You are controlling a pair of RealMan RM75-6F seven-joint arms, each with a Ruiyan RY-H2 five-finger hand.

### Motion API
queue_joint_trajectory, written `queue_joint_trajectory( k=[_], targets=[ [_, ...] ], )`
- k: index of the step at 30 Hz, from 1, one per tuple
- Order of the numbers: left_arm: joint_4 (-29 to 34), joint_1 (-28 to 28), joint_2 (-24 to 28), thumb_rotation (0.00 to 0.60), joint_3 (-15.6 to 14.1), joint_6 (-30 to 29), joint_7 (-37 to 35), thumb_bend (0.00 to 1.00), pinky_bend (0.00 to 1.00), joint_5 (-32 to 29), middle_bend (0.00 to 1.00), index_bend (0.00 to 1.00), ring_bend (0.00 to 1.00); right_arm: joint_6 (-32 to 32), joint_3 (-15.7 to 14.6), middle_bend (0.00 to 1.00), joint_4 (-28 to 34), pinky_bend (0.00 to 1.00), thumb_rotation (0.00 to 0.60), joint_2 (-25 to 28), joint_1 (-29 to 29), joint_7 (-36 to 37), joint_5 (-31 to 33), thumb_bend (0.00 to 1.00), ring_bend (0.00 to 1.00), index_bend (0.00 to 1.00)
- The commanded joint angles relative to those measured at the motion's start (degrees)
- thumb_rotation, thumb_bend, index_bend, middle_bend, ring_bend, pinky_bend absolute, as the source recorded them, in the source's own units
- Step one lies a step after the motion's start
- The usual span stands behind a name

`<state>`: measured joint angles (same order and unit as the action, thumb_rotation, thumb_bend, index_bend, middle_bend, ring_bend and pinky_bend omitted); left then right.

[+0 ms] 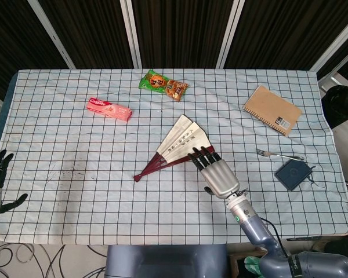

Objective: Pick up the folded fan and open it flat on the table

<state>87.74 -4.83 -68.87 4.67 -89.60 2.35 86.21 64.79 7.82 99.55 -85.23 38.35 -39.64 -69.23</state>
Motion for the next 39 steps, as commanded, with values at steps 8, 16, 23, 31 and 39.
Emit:
queue_joint_trajectory(
  k=[8, 16, 23, 31, 39],
  targets=[
    [-0.14, 0.05, -0.41, 0.600, 0.57, 0.02, 0.92, 0.00, 0.00, -1.18, 0.00, 0.00, 0.00, -7.41, 5.71, 0.92, -15.20, 0.95, 0.600, -11.43, 8.72, 1.96, 3.44, 0.26, 0.97, 0.34],
    [-0.44, -0.41, -0.66, 0.600, 1.00, 1.15, 0.97, 0.00, 0.00, -2.31, 0.00, 0.00, 0.00, -9.64, 6.84, 0.96, -28.47, 0.97, 0.600, -21.09, 13.12, 5.67, 2.64, 0.31, 1.00, 0.44],
    [-0.43, -0.65, -0.58, 0.600, 1.41, 1.92, 0.47, 0.00, 0.00, -3.35, 0.00, 0.00, 0.00, -9.91, 7.58, 0.96, -37.32, 0.97, 0.600, -27.10, 15.39, 9.56, 1.45, 0.31, 1.00, 0.44],
    [-0.21, -0.71, -0.30, 0.600, 1.57, 2.04, -0.12, 0.00, 0.00, -3.60, 0.00, 0.00, 0.00, -9.75, 7.21, 0.96, -40.34, 0.97, 0.600, -28.64, 15.39, 10.66, 1.04, 0.31, 1.00, 0.44],
    [0.06, -0.75, -0.13, 0.600, 1.53, 2.26, -0.61, 0.00, 0.00, -3.67, 0.00, 0.00, 0.00, -8.30, 6.57, 0.96, -38.71, 0.97, 0.600, -28.17, 14.41, 10.58, 0.20, 0.31, 1.00, 0.44]
  ],
)
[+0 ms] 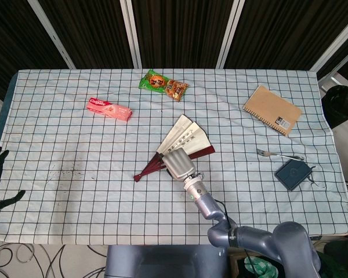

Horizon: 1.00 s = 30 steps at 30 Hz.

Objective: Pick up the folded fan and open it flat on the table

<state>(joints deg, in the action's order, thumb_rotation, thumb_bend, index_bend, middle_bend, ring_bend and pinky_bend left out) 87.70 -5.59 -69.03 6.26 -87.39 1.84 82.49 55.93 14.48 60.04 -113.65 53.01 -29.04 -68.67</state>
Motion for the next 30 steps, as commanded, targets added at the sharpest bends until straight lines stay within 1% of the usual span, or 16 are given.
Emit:
queue_joint_trajectory(
  k=[1, 9, 19, 22, 25, 30],
  targets=[
    [0.31, 0.03, 0.11, 0.600, -0.16, 0.04, -0.22, 0.00, 0.00, 0.16, 0.00, 0.00, 0.00, 1.06, -0.21, 0.96, 1.73, 0.97, 0.600, 0.58, -0.62, -0.16, -0.46, 0.31, 1.00, 0.44],
    [0.57, 0.10, 0.25, 0.600, -0.23, -0.10, -0.38, 0.00, 0.00, 0.30, 0.00, 0.00, 0.00, 1.46, -0.42, 0.96, 2.79, 0.97, 0.600, 0.87, -1.80, -0.56, 0.38, 0.31, 1.00, 0.44],
    [0.53, 0.05, 0.35, 0.600, 0.07, -0.04, -0.81, 0.00, 0.00, -0.17, 0.00, 0.00, 0.00, 1.29, -0.16, 0.96, -0.87, 0.97, 0.600, -1.52, -1.52, 0.39, -0.01, 0.31, 1.00, 0.44],
    [0.51, 0.00, 0.38, 0.600, 0.10, 0.05, -0.88, 0.00, 0.00, -0.22, 0.00, 0.00, 0.00, 1.19, -0.32, 0.96, -1.85, 0.97, 0.600, -1.83, -1.85, 0.71, 0.04, 0.32, 1.00, 0.47],
    [0.53, -0.02, 0.40, 0.600, 0.11, 0.12, -0.97, 0.00, 0.00, -0.28, 0.00, 0.00, 0.00, 1.26, -0.47, 0.96, -2.37, 0.97, 0.600, -1.98, -2.11, 1.26, -0.18, 0.38, 1.00, 0.53],
    [0.68, 0.00, 0.40, 0.600, 0.03, 0.11, -0.99, 0.00, 0.00, -0.24, 0.00, 0.00, 0.00, 1.98, -0.64, 0.96, -1.72, 0.97, 0.600, -1.49, -2.32, 2.99, -1.75, 0.54, 1.00, 0.65]
  ],
)
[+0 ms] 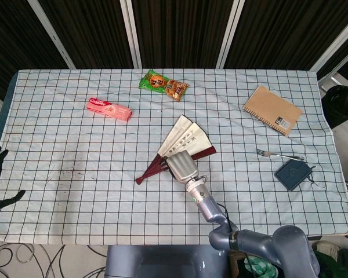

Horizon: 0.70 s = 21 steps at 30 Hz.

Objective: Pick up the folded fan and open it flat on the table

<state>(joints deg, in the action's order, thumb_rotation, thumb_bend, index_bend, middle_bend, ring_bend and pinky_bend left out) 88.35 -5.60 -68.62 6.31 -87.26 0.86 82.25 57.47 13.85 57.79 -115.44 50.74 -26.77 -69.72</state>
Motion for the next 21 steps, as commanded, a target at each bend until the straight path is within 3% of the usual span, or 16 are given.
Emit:
queue_joint_trajectory(
  k=[1, 9, 12, 15, 21],
  targets=[
    [0.04, 0.02, -0.03, 0.600, -0.04, -0.03, -0.01, 0.00, 0.00, 0.02, 0.00, 0.00, 0.00, 0.82, 0.04, 0.96, 1.07, 0.97, 0.600, 0.56, -0.03, 1.18, -1.26, 0.56, 1.00, 0.66],
    [0.21, 0.02, -0.18, 0.600, -0.25, 0.08, 0.55, 0.00, 0.00, 0.10, 0.00, 0.00, 0.00, 3.05, 2.11, 0.96, 7.97, 0.97, 0.600, 3.57, 0.11, 3.88, -3.27, 0.71, 1.00, 0.76],
    [0.66, 0.06, -0.08, 0.600, -0.34, 0.20, 0.58, 0.00, 0.00, 0.00, 0.00, 0.00, 0.00, 3.65, 5.19, 0.96, 12.49, 0.97, 0.600, 4.66, -0.12, 5.57, -1.19, 0.74, 1.00, 0.81],
    [1.50, 0.06, 0.32, 0.600, -0.28, -0.12, 0.81, 0.00, 0.00, 0.32, 0.00, 0.00, 0.00, 4.79, 10.52, 0.96, 19.28, 0.97, 0.600, 6.30, -0.42, 6.35, 3.24, 0.75, 1.00, 0.83],
    [2.68, -0.06, 1.15, 0.600, -0.37, -0.16, 1.41, 0.00, 0.00, 0.85, 0.00, 0.00, 0.00, 5.35, 16.21, 0.96, 26.86, 0.97, 0.600, 7.74, -0.61, 5.62, 11.29, 0.77, 1.00, 0.86]
  ],
)
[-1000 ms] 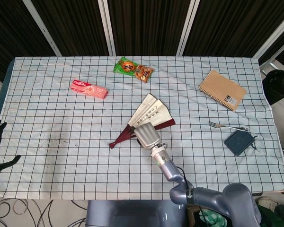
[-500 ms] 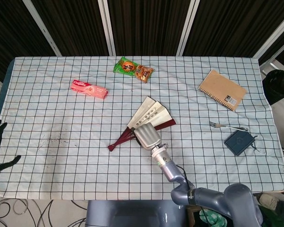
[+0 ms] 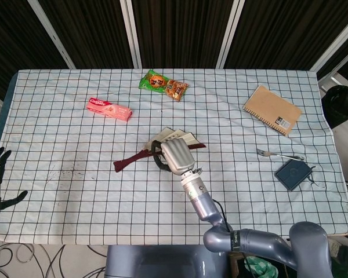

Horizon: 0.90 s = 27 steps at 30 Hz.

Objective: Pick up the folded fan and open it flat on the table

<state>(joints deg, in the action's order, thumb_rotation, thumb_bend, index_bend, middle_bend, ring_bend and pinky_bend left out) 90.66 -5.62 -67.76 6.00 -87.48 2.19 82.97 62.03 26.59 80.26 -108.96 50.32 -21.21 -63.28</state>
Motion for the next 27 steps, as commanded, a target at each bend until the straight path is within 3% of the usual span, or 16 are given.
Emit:
queue_joint_trajectory(
  k=[1, 4, 9, 13, 19, 23, 27],
  targets=[
    [0.56, -0.06, 0.47, 0.600, -0.10, 0.14, 0.13, 0.00, 0.00, 0.16, 0.00, 0.00, 0.00, 0.98, 4.40, 0.96, 5.33, 0.97, 0.600, 1.38, -0.11, 0.00, 6.08, 0.77, 1.00, 0.86],
    [2.20, -1.15, 1.80, 0.600, 0.74, 0.50, 1.32, 0.00, 0.00, 0.78, 0.00, 0.00, 0.00, 2.88, 9.75, 0.96, 9.80, 0.97, 0.600, 2.40, 0.69, -0.44, 10.91, 0.77, 1.00, 0.86],
    [6.29, -3.76, 3.13, 0.600, 2.83, 2.90, 3.07, 0.05, 0.00, -0.34, 0.00, 0.00, 0.00, 4.74, 13.37, 0.97, 14.67, 0.97, 0.600, 3.46, 1.87, -2.75, 19.07, 0.78, 1.00, 0.87],
    [9.09, -6.80, 3.34, 0.600, 5.23, 5.43, 4.73, 0.07, 0.01, -1.74, 0.00, 0.08, 0.00, 6.22, 16.28, 0.97, 16.73, 0.97, 0.600, 3.70, 3.10, -2.84, 24.74, 0.79, 1.00, 0.87],
    [11.59, -11.55, 1.84, 0.600, 8.83, 8.75, 7.50, 0.10, 0.03, -4.47, 0.02, 0.20, 0.00, 8.41, 17.53, 0.97, 18.20, 0.97, 0.600, 4.53, 4.77, -3.82, 27.98, 0.80, 1.00, 0.88],
    [9.11, -18.03, -4.11, 0.600, 12.92, 13.53, 9.21, 0.15, 0.05, -9.87, 0.05, 0.31, 0.00, 9.60, 18.23, 0.97, 20.96, 0.97, 0.600, 5.23, 6.12, -4.56, 31.08, 0.81, 1.00, 0.88],
    [6.36, -21.59, -7.86, 0.600, 14.52, 15.85, 11.27, 0.16, 0.05, -13.68, 0.06, 0.32, 0.00, 10.92, 18.58, 0.97, 23.04, 0.97, 0.600, 5.95, 7.29, -5.50, 33.23, 0.81, 1.00, 0.88]
  ],
)
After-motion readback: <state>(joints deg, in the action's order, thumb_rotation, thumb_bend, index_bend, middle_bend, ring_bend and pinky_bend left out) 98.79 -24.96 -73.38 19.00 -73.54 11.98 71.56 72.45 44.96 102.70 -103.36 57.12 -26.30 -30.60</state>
